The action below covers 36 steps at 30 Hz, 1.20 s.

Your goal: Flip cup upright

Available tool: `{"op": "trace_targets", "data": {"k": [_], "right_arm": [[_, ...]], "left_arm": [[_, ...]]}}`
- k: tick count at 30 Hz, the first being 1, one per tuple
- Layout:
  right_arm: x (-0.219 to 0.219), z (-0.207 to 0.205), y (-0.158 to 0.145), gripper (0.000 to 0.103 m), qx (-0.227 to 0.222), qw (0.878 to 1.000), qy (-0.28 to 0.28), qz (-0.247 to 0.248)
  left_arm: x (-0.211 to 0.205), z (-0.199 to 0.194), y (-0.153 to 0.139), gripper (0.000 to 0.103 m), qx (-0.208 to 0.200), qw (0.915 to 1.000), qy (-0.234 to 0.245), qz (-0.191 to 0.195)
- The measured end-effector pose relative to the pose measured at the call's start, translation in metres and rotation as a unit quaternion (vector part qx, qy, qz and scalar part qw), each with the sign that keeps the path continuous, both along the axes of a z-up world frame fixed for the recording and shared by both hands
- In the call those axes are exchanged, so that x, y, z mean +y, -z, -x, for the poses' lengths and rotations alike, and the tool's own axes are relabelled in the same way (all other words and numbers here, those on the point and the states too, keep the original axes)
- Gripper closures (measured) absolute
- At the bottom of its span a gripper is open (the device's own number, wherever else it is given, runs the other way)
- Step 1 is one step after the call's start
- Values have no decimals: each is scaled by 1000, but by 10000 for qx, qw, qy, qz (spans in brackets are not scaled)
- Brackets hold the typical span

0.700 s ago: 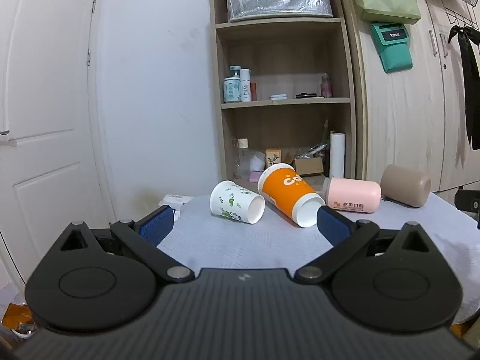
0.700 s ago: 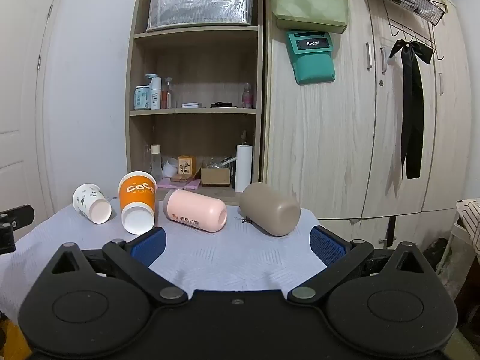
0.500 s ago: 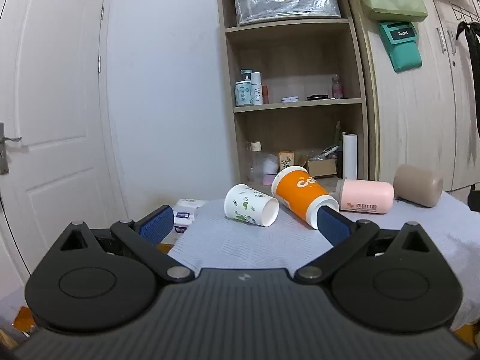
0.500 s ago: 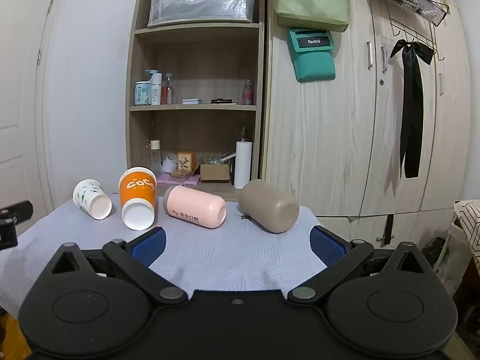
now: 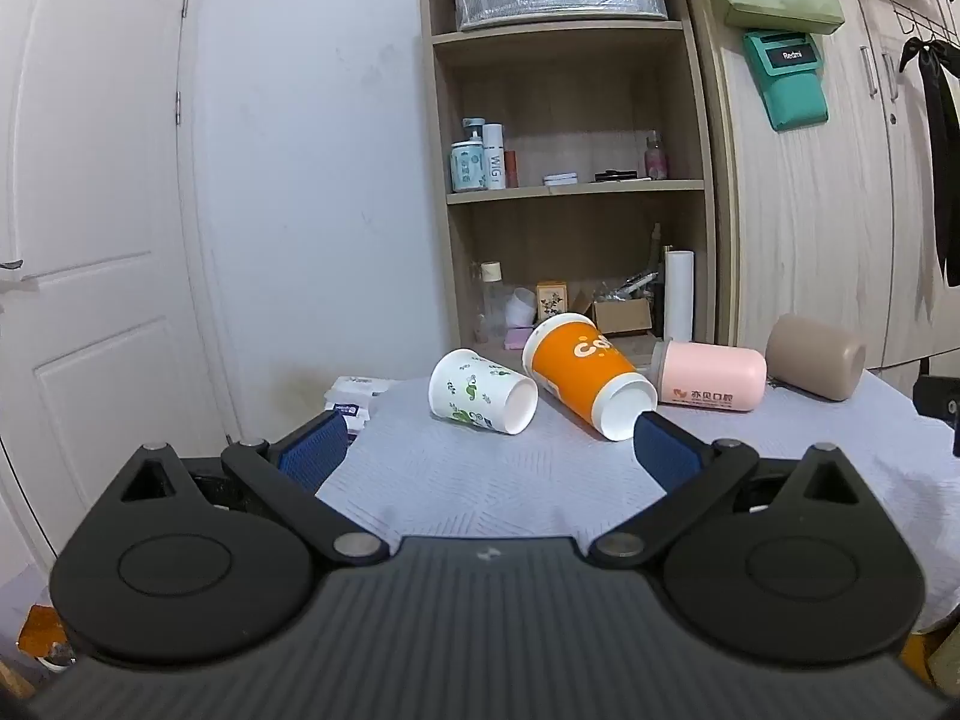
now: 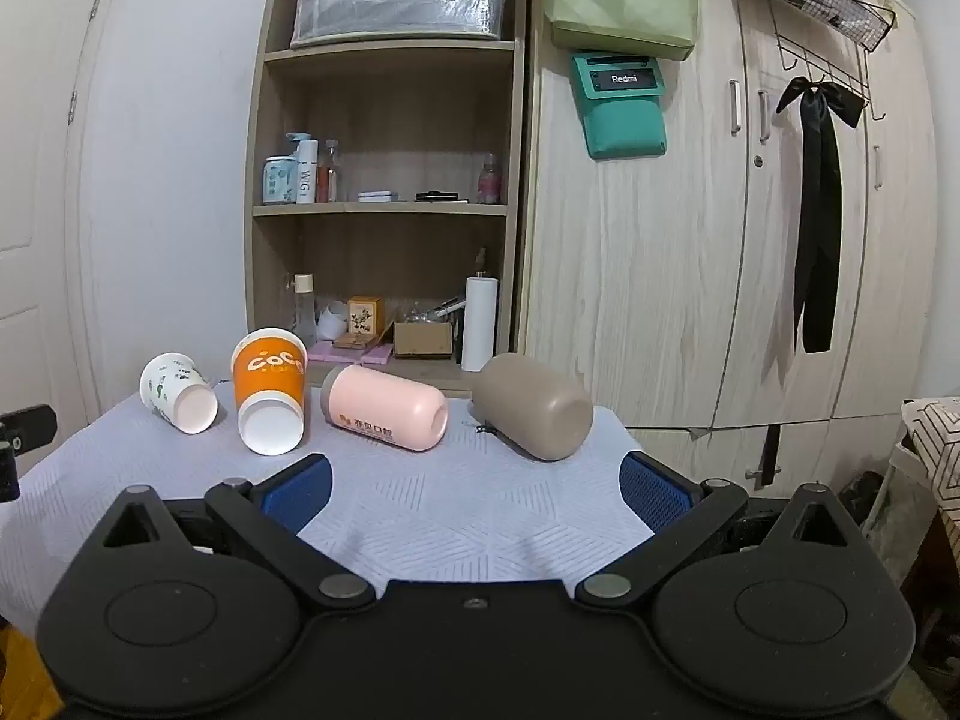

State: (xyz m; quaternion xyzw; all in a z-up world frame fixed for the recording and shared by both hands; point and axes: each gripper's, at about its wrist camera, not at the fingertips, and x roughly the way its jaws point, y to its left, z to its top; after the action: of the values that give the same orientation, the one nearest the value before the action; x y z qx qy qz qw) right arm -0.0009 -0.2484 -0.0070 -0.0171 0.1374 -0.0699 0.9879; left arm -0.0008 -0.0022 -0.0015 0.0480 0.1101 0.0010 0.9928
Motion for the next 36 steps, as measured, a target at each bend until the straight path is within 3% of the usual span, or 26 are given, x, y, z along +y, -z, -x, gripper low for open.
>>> {"op": "trace_targets", "data": {"k": [36], "right_arm": [[-2,-3,-1,0,87,9999,61,-3]], "left_arm": [[8,-9,2,0,463,9988,31,154]]}}
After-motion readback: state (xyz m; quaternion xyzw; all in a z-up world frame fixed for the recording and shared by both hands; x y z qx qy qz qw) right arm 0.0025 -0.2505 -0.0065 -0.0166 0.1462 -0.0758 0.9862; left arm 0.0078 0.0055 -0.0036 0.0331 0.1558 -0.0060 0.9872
